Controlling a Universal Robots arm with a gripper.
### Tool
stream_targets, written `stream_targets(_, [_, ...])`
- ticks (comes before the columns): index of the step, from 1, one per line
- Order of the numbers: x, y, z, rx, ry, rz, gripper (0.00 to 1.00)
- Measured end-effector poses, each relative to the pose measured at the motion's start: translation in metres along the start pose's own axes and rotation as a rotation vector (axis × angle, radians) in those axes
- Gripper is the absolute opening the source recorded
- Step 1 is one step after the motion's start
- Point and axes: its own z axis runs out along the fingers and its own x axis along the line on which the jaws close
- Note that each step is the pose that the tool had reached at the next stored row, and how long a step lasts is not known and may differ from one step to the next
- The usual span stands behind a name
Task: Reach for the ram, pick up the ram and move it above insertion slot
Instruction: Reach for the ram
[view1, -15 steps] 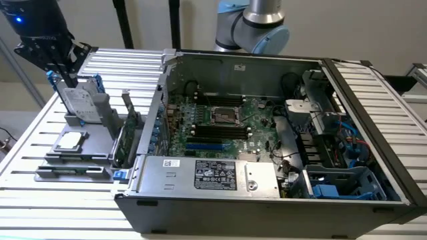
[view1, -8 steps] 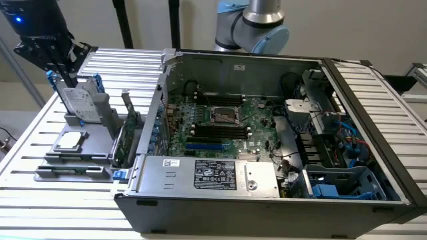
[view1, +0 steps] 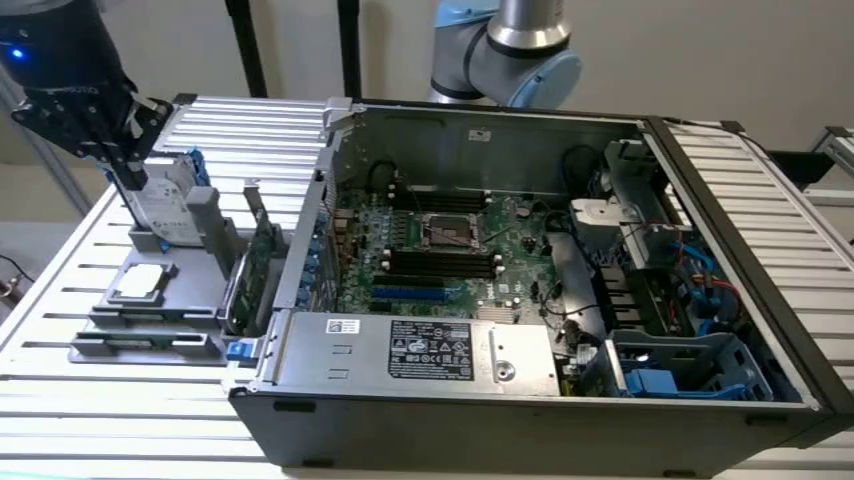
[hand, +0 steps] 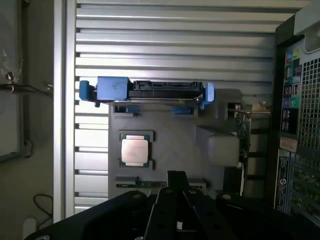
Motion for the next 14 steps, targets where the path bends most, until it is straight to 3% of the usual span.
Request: stream_targets(14, [0.001,-0.0617,-0.0022,-0.0001,0.0023,0.0,0.11])
